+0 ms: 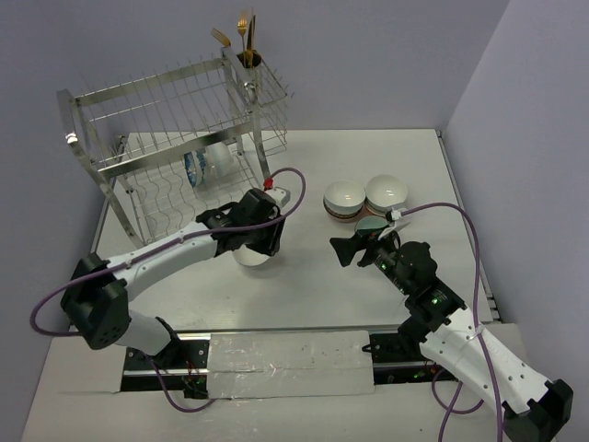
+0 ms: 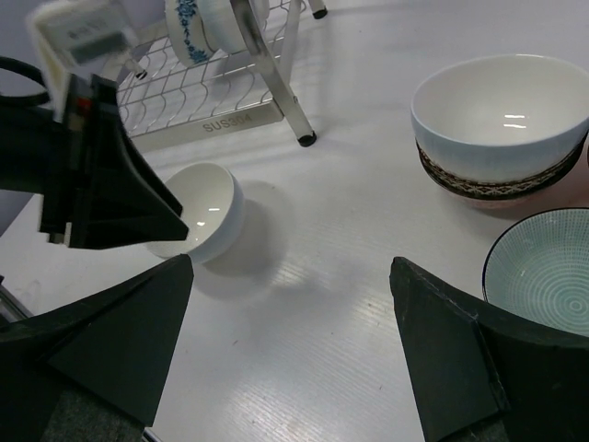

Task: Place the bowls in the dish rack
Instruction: Pick up the bowl from the center of the board.

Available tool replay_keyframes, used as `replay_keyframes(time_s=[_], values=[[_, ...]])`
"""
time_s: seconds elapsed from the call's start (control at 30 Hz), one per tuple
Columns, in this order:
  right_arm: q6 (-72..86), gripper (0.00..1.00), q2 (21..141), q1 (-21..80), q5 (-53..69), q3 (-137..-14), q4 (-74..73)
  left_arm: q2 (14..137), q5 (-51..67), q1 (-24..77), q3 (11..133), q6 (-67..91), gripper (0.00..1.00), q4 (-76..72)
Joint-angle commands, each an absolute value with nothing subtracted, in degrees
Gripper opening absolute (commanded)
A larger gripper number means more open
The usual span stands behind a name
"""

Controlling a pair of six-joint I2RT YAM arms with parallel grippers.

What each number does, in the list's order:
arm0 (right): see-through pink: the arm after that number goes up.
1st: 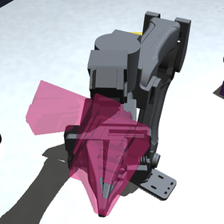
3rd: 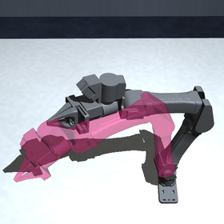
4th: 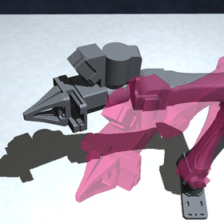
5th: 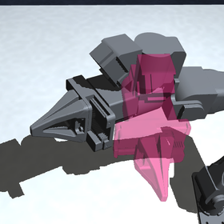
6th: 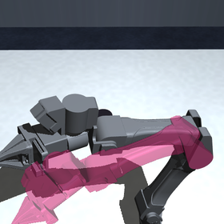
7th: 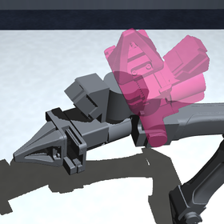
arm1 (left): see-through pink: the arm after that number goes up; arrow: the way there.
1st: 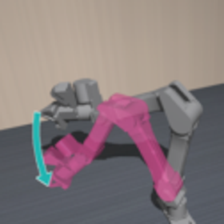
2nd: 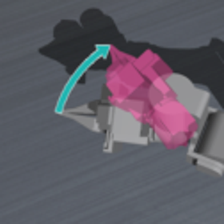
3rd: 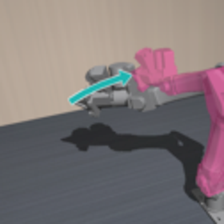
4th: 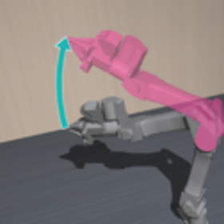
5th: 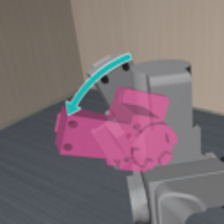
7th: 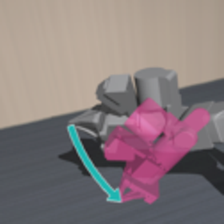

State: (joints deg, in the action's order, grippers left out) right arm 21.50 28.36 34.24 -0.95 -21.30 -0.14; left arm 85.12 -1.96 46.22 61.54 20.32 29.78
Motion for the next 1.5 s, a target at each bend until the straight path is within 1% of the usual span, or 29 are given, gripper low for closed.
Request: replay_keyframes(time_s=[0.0, 0.07, 0.1, 0.17, 0.2, 0.23, 0.33, 0.4, 0.47, 0.67, 0.77, 0.8, 0.83, 0.93, 1.03, 1.27, 1.3, 1.37, 1.47], values=[[20.65, 0.95, 27.95, 34.45, -1.93, -21.88, 0.88, 78.16, -2.99, 46.49, 63.46, 21.18, 0.44, 31.29], [20.57, 0.95, 27.95, 34.45, -2.37, -21.88, 0.79, 75.86, -4.21, 46.49, 62.75, 21.88, 0.53, 31.55], [20.48, 0.95, 27.86, 34.45, -2.63, -22.06, 0.70, 73.76, -4.91, 46.49, 62.14, 22.41, 0.61, 32.07], [20.48, 0.95, 27.77, 34.45, -3.51, -22.06, 0.35, 71.99, -7.55, 46.49, 61.70, 22.94, 0.66, 32.78], [20.39, 0.95, 27.77, 34.54, -3.95, -22.15, 0.35, 70.68, -8.60, 46.49, 61.61, 23.98, 0.71, 33.31], [20.39, 0.95, 27.69, 34.45, -4.30, -22.15, 0.35, 70.06, -10.88, 46.49, 61.44, 24.26, 0.73, 33.57], [20.22, 0.95, 27.42, 34.45, -5.88, -22.59, -0.95, 68.12, -13.53, 46.49, 60.65, 25.31, 0.74, 33.49], [20.30, 0.95, 27.16, 34.45, -7.29, -22.59, -1.49, 66.63, -14.94, 46.49, 59.51, 25.40, 0.85, 32.96], [20.30, 0.95, 26.46, 34.37, -8.26, -22.33, -1.49, 65.57, -16.34, 46.49, 58.71, 25.75, 0.99, 32.78], [20.48, 0.95, 24.96, 34.45, -10.72, -21.10, -0.79, 62.50, -21.96, 46.49, 56.52, 27.51, 0.98, 34.45], [20.57, 0.95, 24.96, 34.45, -11.34, -20.92, -0.79, 59.95, -24.60, 46.49, 54.59, 30.04, 0.86, 33.06], [20.57, 0.95, 24.96, 34.45, -11.42, -20.83, -0.70, 59.42, -25.22, 46.49, 54.15, 30.67, 0.85, 32.61], [20.57, 0.95, 24.87, 34.45, -11.60, -20.83, -0.62, 58.81, -25.40, 46.49, 53.10, 30.76, 0.86, 31.91], [20.57, 0.95, 24.79, 34.45, -12.30, -20.57, -0.44, 57.75, -23.65, 46.49, 51.51, 28.83, 0.99, 29.27], [20.65, 0.95, 24.52, 34.45, -12.66, -20.57, -0.62, 58.88, -20.66, 46.49, 51.41, 26.90, 0.99, 27.60], [21.09, 0.95, 23.29, 34.45, -13.36, -19.95, -1.32, 68.19, -12.14, 46.49, 55.28, 22.68, 0.99, 29.00], [21.44, 0.95, 22.25, 34.45, -13.36, -19.34, -1.32, 69.94, -9.43, 46.49, 55.98, 22.24, 0.97, 29.09], [21.80, 0.95, 20.93, 34.45, -13.62, -18.81, -0.97, 71.80, -7.65, 46.58, 56.42, 22.59, 0.93, 29.09], [22.15, 0.95, 19.87, 34.45, -14.15, -18.54, -1.67, 75.14, -6.60, 46.93, 57.30, 23.47, 0.91, 29.09]])
